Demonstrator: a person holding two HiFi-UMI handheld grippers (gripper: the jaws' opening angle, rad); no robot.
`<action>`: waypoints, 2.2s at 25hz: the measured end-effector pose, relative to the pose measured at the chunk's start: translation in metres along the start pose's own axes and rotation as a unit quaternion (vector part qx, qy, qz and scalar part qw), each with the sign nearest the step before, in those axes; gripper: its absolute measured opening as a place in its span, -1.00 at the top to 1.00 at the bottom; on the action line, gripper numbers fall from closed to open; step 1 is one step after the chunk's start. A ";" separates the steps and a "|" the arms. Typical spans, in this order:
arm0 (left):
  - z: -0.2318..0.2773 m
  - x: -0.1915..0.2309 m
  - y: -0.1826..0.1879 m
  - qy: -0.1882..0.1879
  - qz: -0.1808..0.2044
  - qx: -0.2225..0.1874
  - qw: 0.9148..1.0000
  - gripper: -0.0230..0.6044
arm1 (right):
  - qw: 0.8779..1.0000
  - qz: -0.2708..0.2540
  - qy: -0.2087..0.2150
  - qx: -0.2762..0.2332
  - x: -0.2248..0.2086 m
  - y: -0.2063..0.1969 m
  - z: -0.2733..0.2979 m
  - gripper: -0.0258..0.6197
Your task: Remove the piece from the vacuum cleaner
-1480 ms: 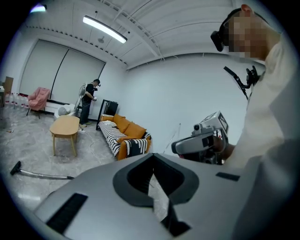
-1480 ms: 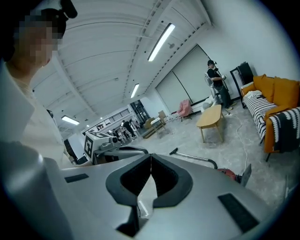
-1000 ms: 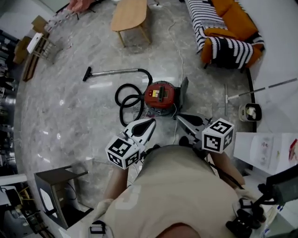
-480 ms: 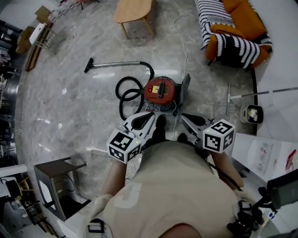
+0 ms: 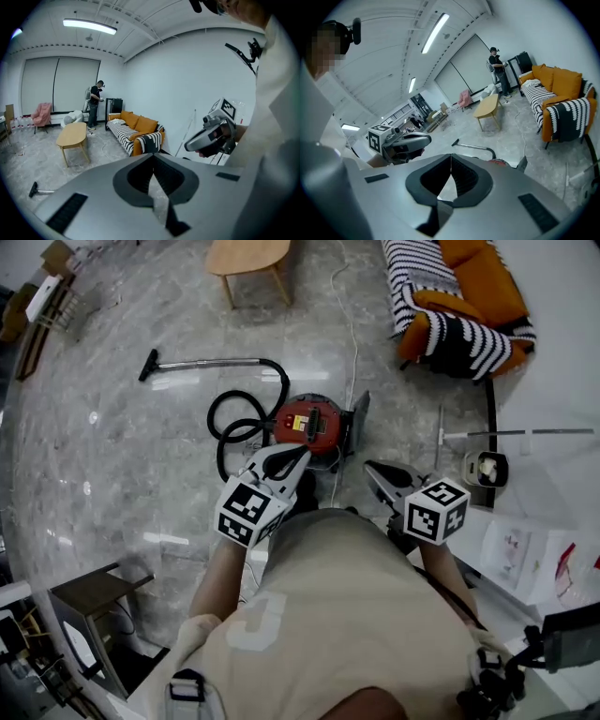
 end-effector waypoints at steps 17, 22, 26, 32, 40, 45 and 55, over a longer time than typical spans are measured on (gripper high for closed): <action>0.040 0.100 -0.036 -0.094 0.020 0.036 0.995 0.91 | 0.991 0.027 -0.117 0.064 -0.024 0.006 0.091 0.92; 0.058 0.104 -0.036 -0.084 0.010 0.063 0.994 0.91 | 0.986 0.077 -0.116 0.095 -0.063 -0.001 0.099 0.92; 0.076 0.103 -0.036 -0.066 -0.005 0.089 0.994 0.91 | 0.982 0.089 -0.111 0.123 -0.099 0.001 0.104 0.92; 0.110 0.087 -0.035 -0.059 -0.023 0.145 0.987 0.91 | 0.973 0.133 -0.099 0.163 -0.170 -0.004 0.114 0.92; 0.148 0.072 -0.052 -0.053 -0.029 0.200 0.978 0.91 | 0.935 0.231 -0.121 0.239 -0.271 -0.060 0.143 0.91; 0.166 0.063 -0.085 -0.058 -0.030 0.233 0.970 0.91 | 0.925 0.257 -0.128 0.249 -0.310 -0.084 0.169 0.92; 0.190 0.070 -0.187 -0.052 -0.114 0.247 0.961 0.91 | 0.917 0.271 -0.181 0.230 -0.401 -0.128 0.222 0.92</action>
Point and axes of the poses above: the fingertips, and each gripper's own axes: z forward along the fingers, x to its left, y out of its top, the point moved 6 cm from there along -z, backward along the fingers, and after that the axes turned 7 degrees about z, right-handed, at the moved point
